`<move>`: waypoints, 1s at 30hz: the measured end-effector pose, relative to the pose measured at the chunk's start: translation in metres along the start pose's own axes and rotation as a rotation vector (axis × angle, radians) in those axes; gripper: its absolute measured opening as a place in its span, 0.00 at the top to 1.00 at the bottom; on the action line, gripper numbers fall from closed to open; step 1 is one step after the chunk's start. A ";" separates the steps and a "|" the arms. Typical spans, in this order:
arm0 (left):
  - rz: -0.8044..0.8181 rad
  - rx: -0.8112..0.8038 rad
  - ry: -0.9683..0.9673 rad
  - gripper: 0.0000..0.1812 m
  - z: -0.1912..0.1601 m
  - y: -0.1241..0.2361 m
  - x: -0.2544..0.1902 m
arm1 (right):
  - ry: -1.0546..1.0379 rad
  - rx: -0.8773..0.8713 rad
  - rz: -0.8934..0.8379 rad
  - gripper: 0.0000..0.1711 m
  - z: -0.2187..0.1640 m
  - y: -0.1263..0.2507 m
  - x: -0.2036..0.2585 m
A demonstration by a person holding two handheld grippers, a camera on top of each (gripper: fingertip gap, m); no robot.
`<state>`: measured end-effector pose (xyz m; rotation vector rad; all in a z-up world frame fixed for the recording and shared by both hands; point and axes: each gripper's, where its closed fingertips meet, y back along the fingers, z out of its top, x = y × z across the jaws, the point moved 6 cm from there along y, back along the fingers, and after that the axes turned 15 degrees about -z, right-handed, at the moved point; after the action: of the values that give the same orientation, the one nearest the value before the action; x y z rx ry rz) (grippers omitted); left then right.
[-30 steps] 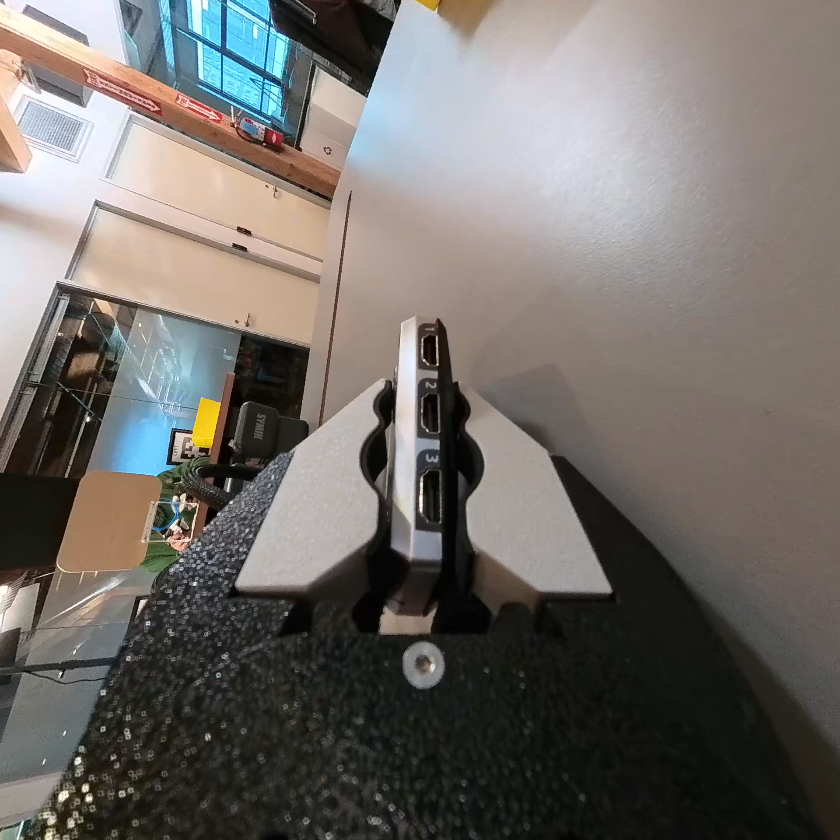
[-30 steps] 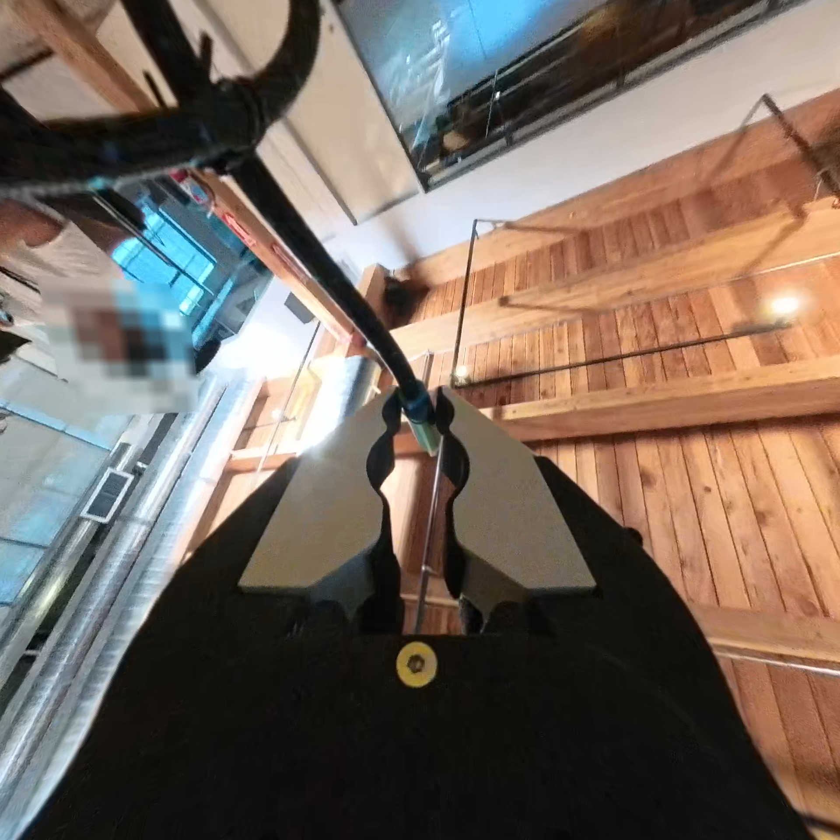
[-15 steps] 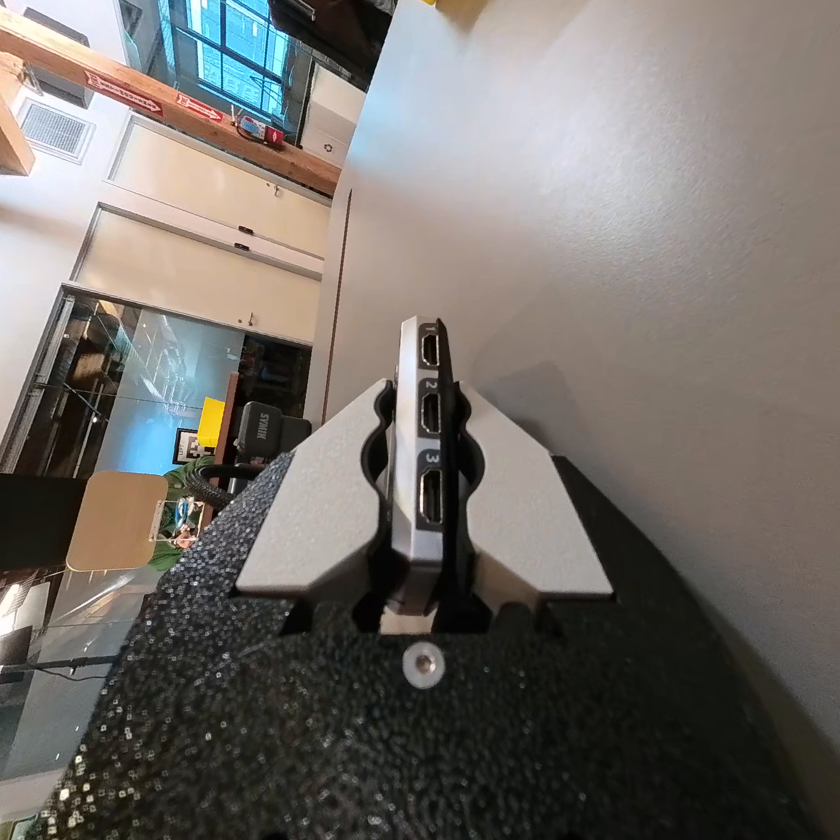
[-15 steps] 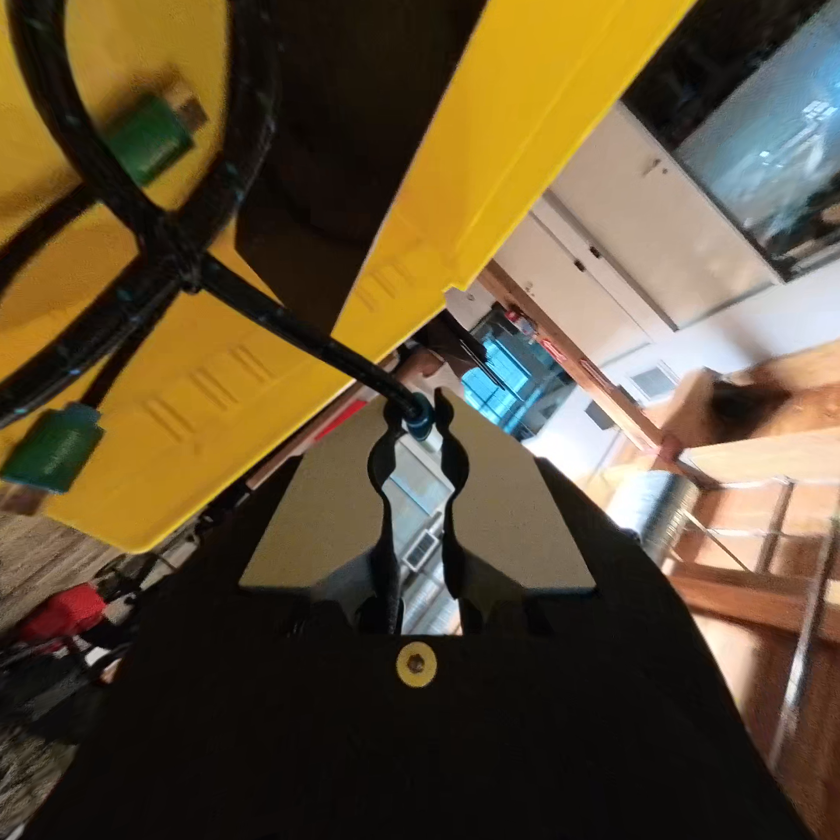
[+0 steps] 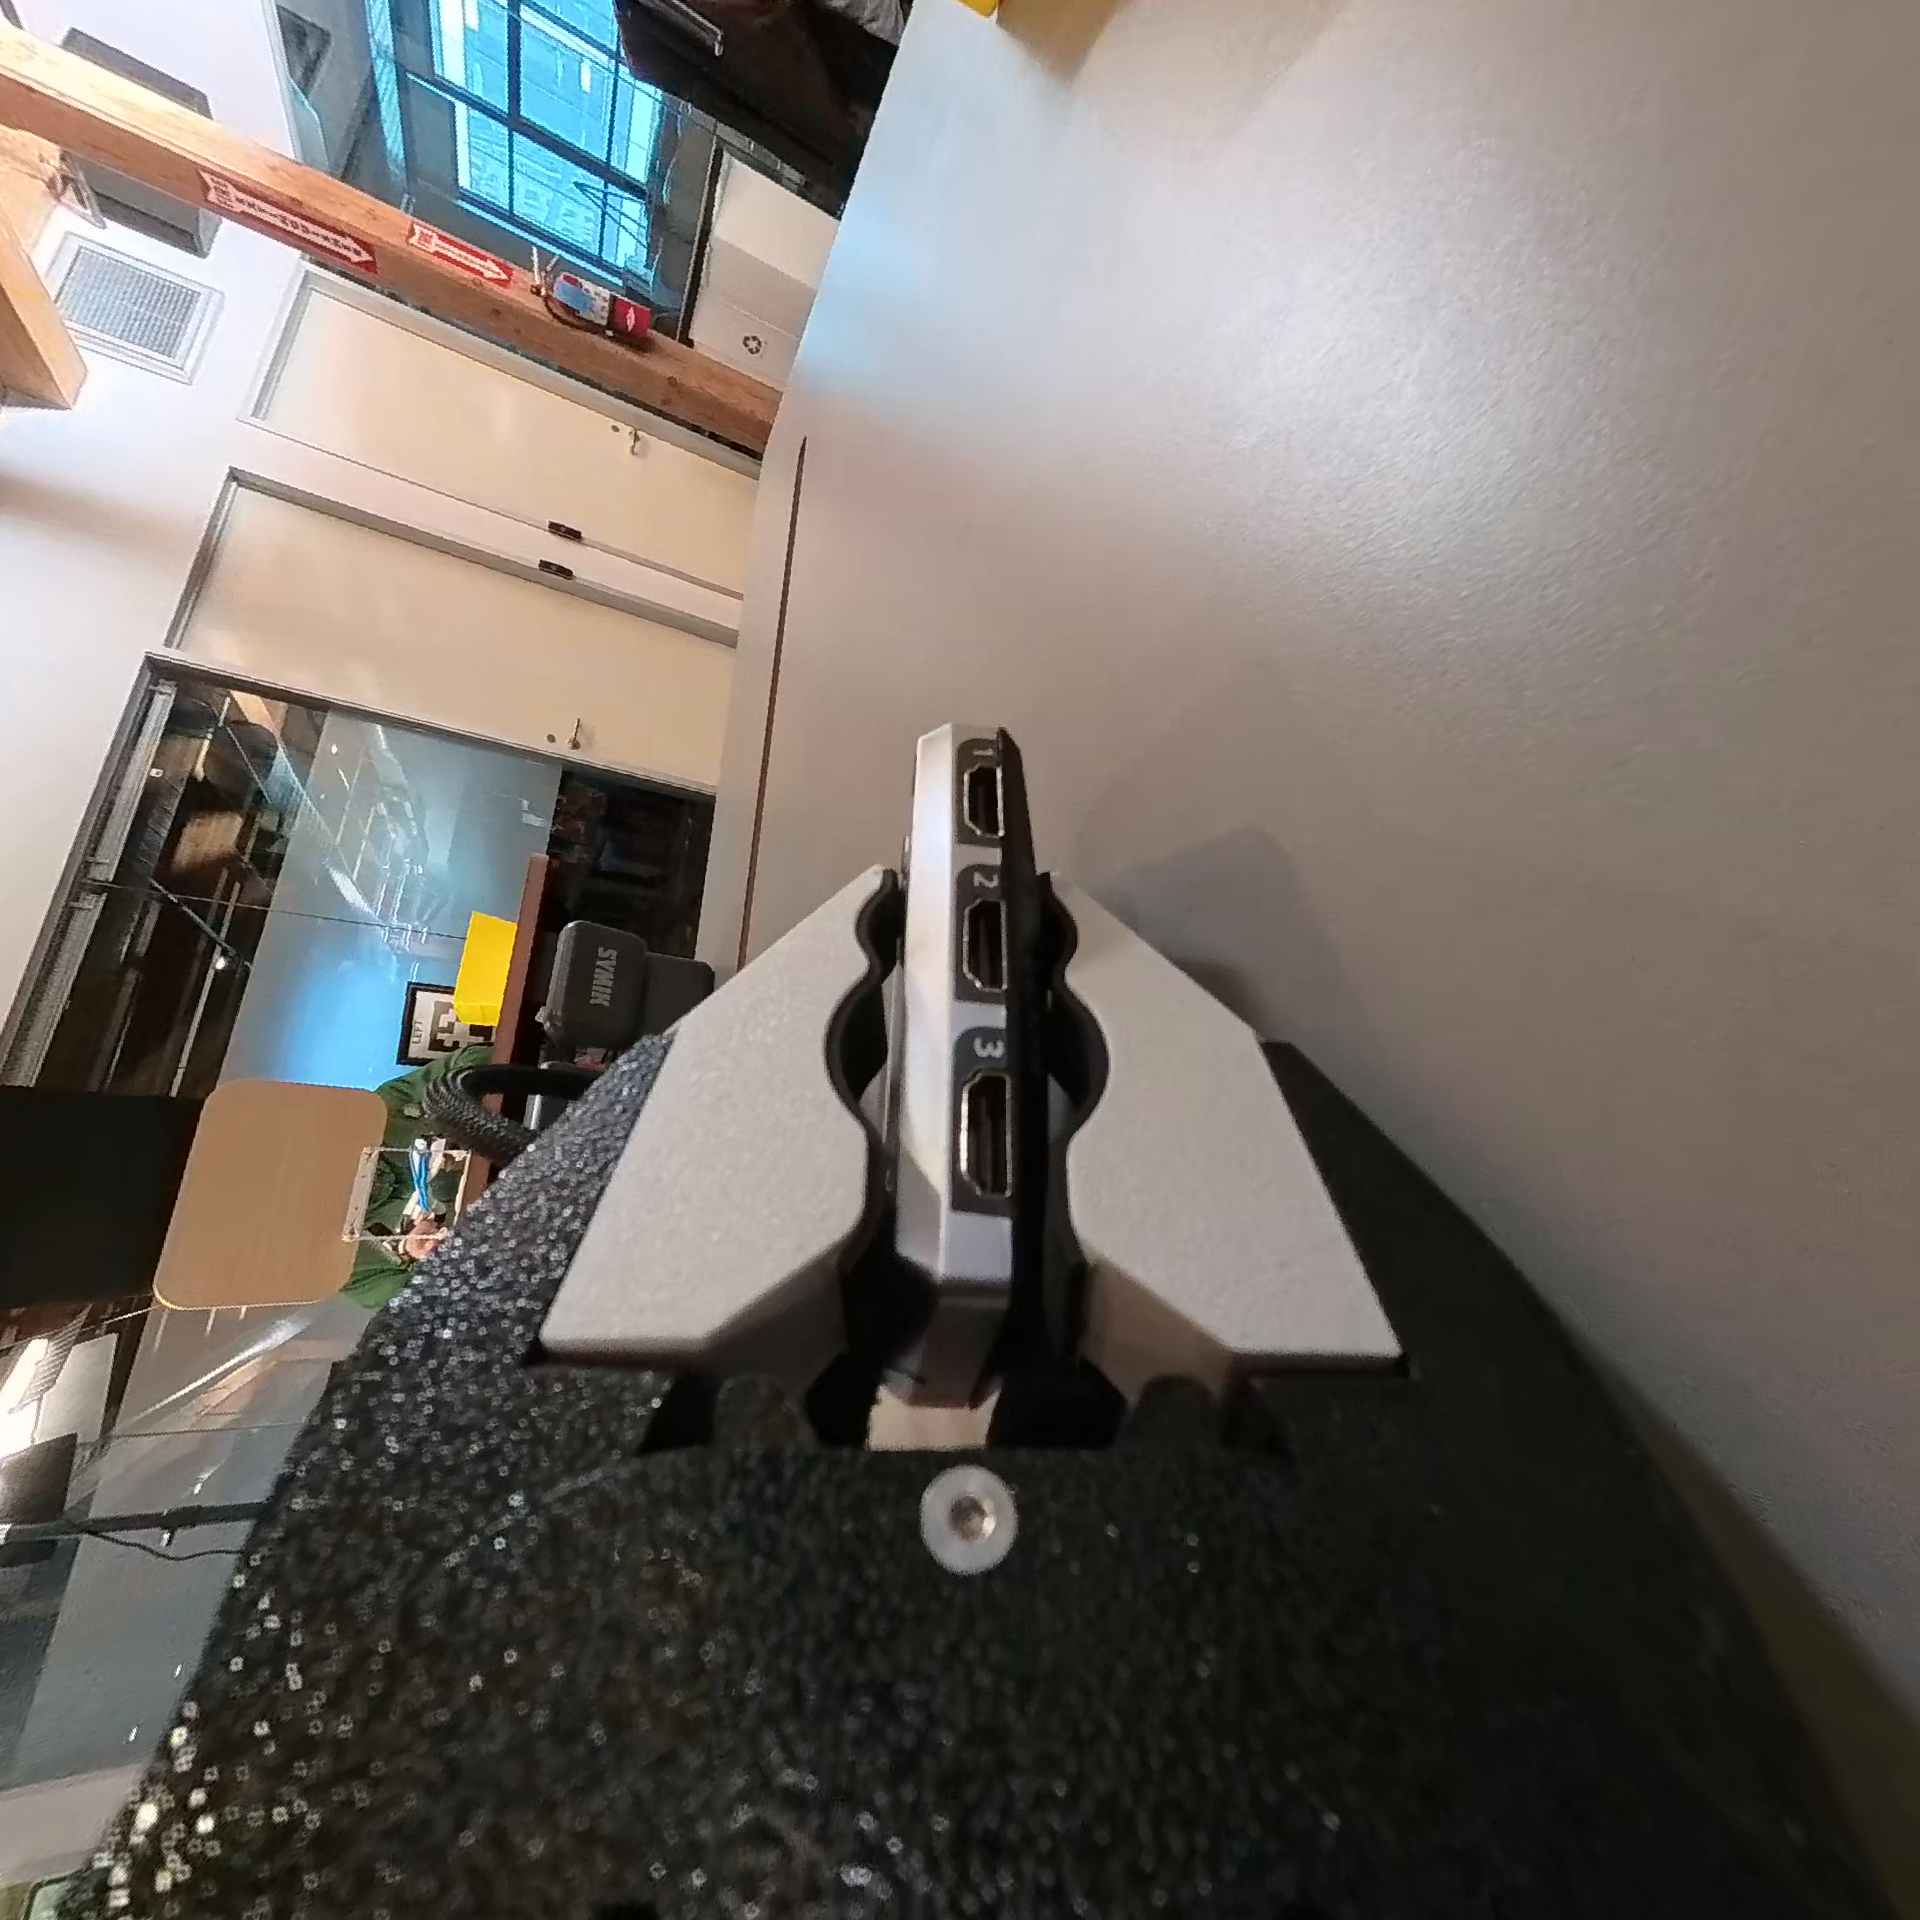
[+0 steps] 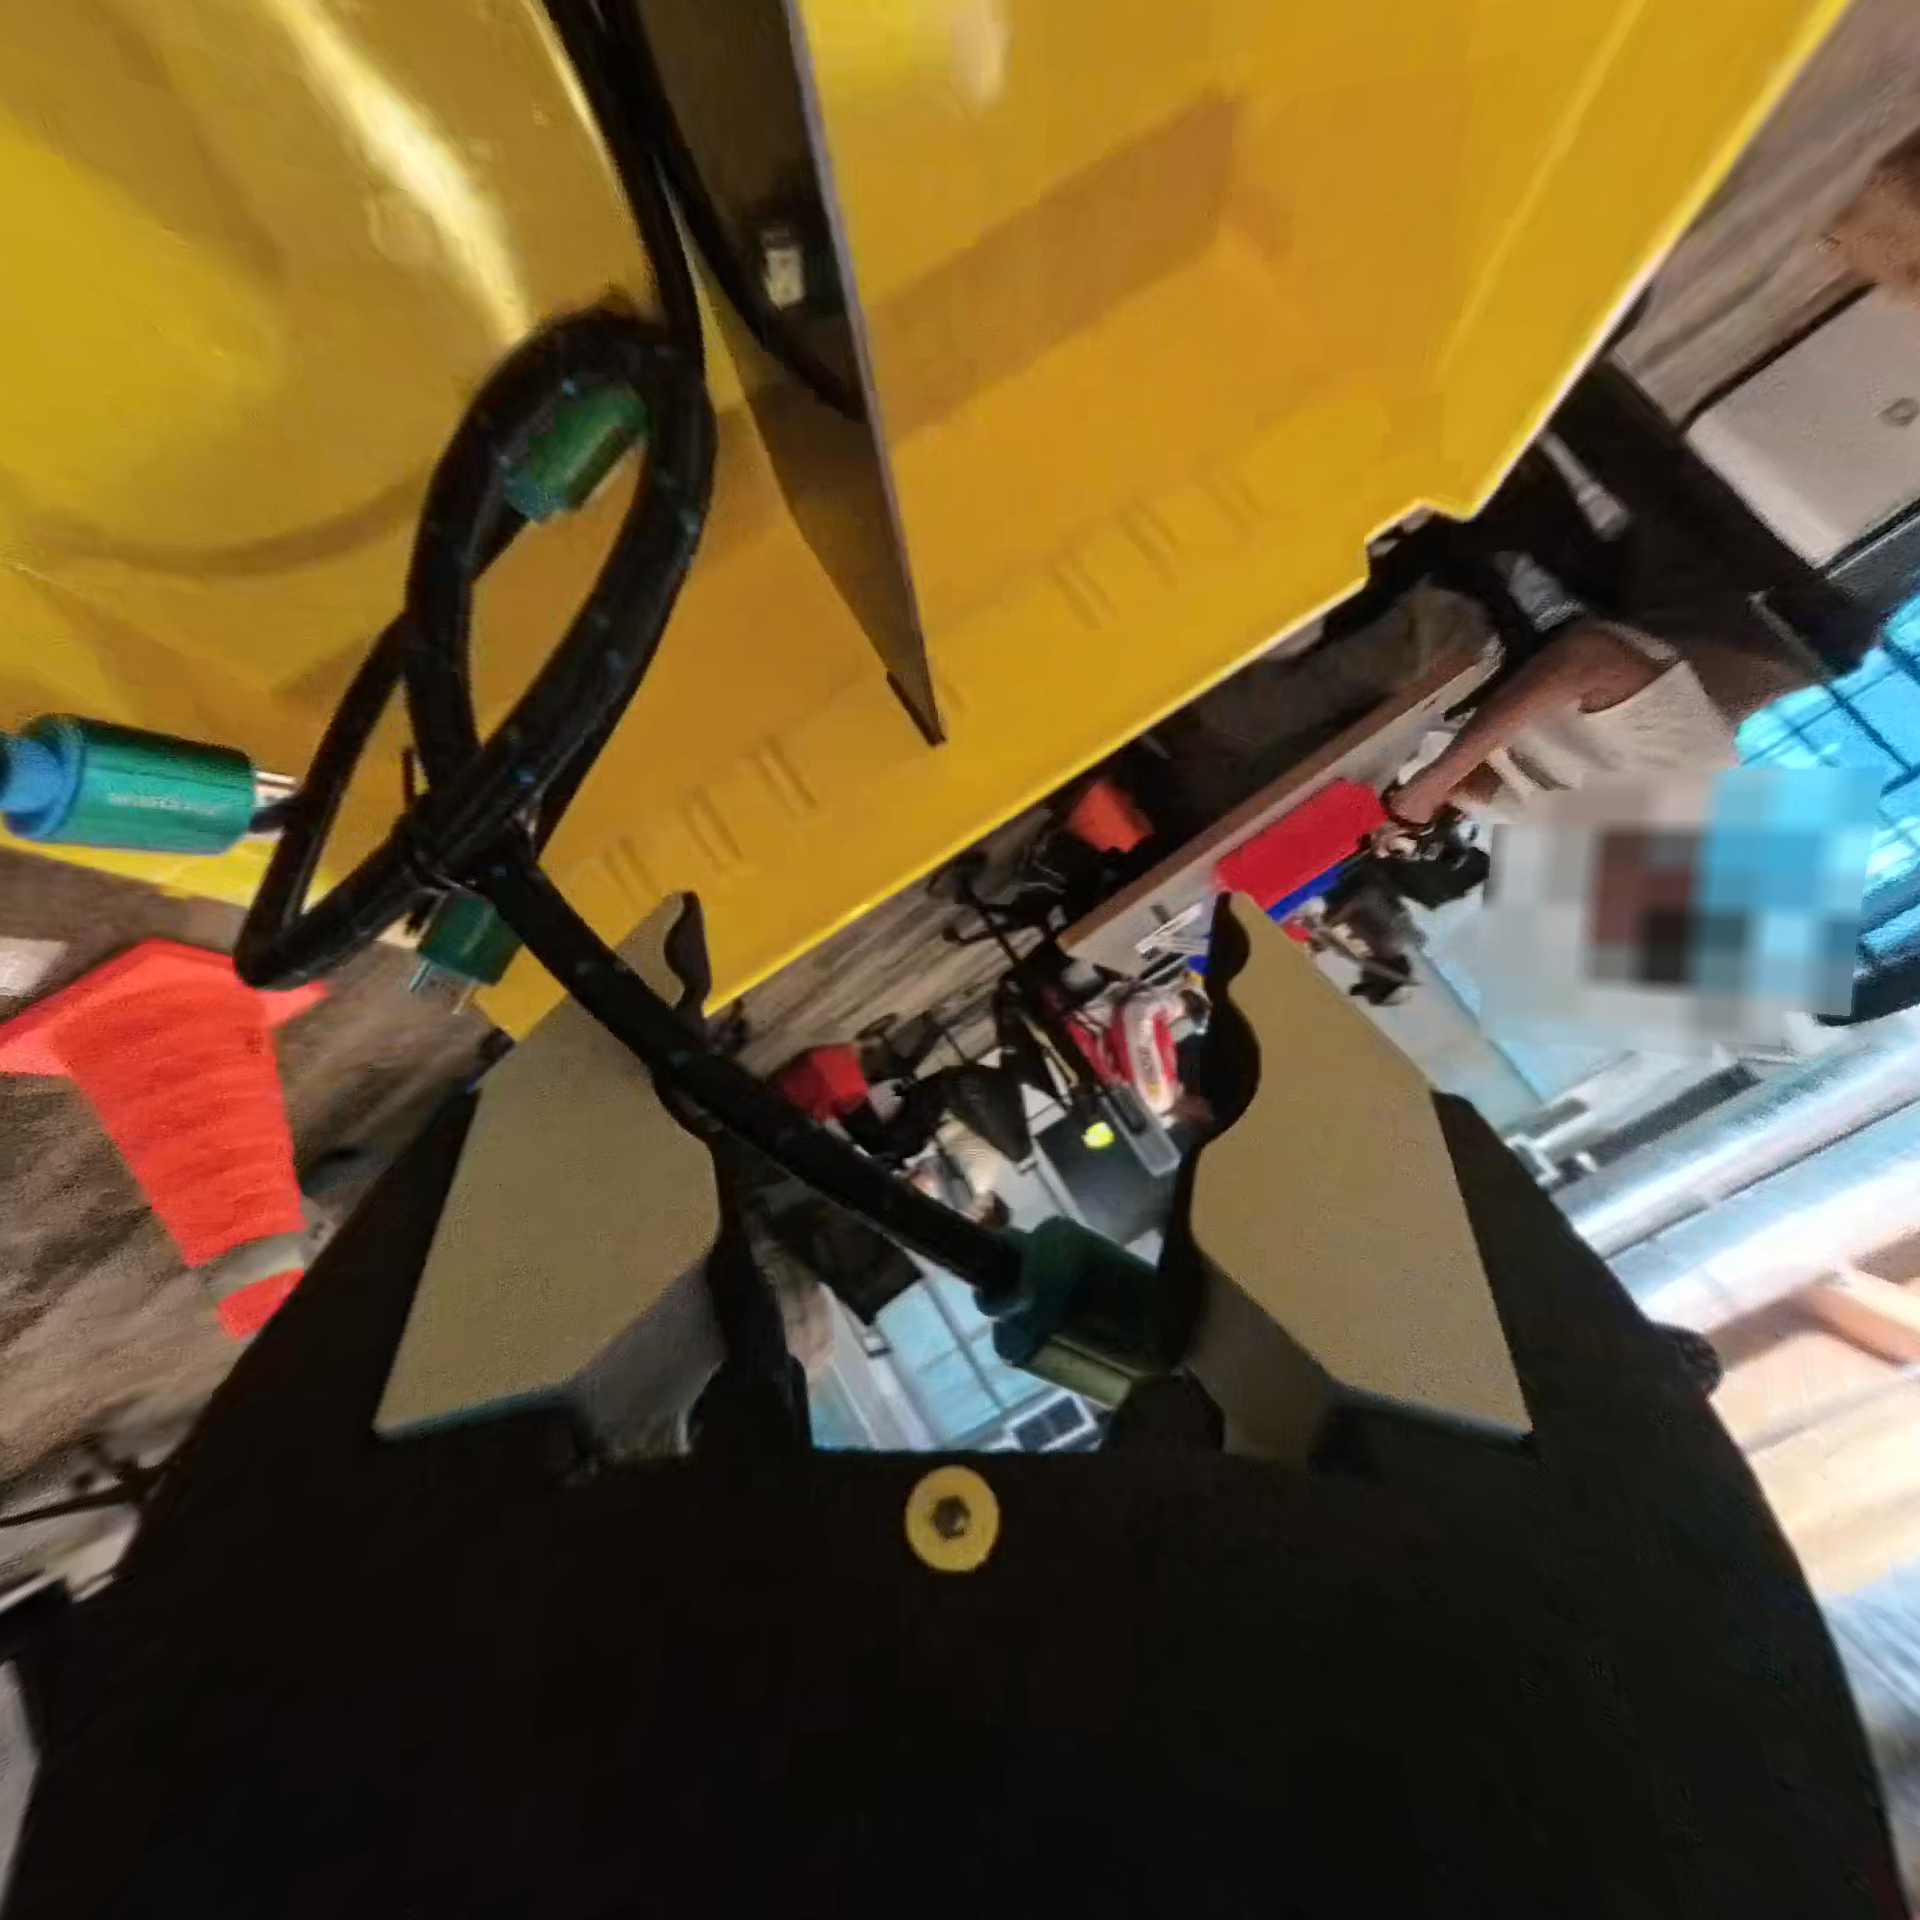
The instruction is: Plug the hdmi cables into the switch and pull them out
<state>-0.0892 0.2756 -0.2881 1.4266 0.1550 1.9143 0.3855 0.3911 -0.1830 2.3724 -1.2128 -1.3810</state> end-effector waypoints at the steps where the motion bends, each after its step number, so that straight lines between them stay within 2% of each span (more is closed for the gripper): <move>1: 0.001 0.000 -0.001 0.87 0.000 0.000 0.000 | -0.041 0.011 0.020 0.44 -0.006 0.005 -0.005; 6: 0.000 -0.006 0.005 0.87 0.000 0.001 0.000 | -0.204 0.091 0.029 0.45 -0.035 0.042 -0.020; 8: -0.006 -0.018 0.017 0.87 0.001 0.001 0.001 | -0.249 0.101 0.016 0.48 -0.038 0.066 -0.020; 10: -0.010 -0.046 0.038 0.87 0.003 0.003 0.002 | -0.267 0.061 -0.069 0.52 -0.027 0.100 -0.026; 12: -0.009 -0.121 0.085 0.87 0.009 0.009 0.005 | -0.265 -0.180 -0.132 0.55 0.018 0.138 -0.024; 16: -0.055 -0.371 0.206 0.87 0.024 0.027 0.009 | -0.196 -0.951 -0.318 0.56 0.157 0.225 0.003; 18: -0.088 -0.452 0.214 0.87 0.030 0.034 0.007 | -0.150 -1.163 -0.433 0.60 0.210 0.254 0.023; 20: -0.117 -0.486 0.223 0.87 0.033 0.038 0.006 | -0.121 -1.293 -0.496 0.63 0.251 0.270 0.040; 22: -0.133 -0.494 0.212 0.87 0.034 0.039 0.004 | -0.116 -1.393 -0.536 0.71 0.277 0.281 0.050; 23: -0.141 -0.494 0.202 0.87 0.035 0.039 0.002 | -0.121 -1.428 -0.580 0.75 0.284 0.285 0.051; 25: -0.157 -0.484 0.179 0.87 0.036 0.038 0.000 | -0.124 -1.462 -0.627 0.78 0.293 0.290 0.051; 28: -0.176 -0.482 0.155 0.87 0.037 0.038 -0.003 | -0.116 -1.479 -0.583 0.79 0.301 0.292 0.049; 29: -0.178 -0.495 0.158 0.87 0.037 0.039 -0.003 | -0.102 -1.485 -0.560 0.87 0.302 0.291 0.050; 30: -0.184 -0.497 0.160 0.86 0.037 0.039 -0.004 | -0.104 -1.503 -0.547 0.89 0.302 0.291 0.050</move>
<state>-0.0749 0.2333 -0.2577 0.8986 -0.1067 1.7551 -0.0043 0.2408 -0.2481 1.4318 0.5412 -1.5951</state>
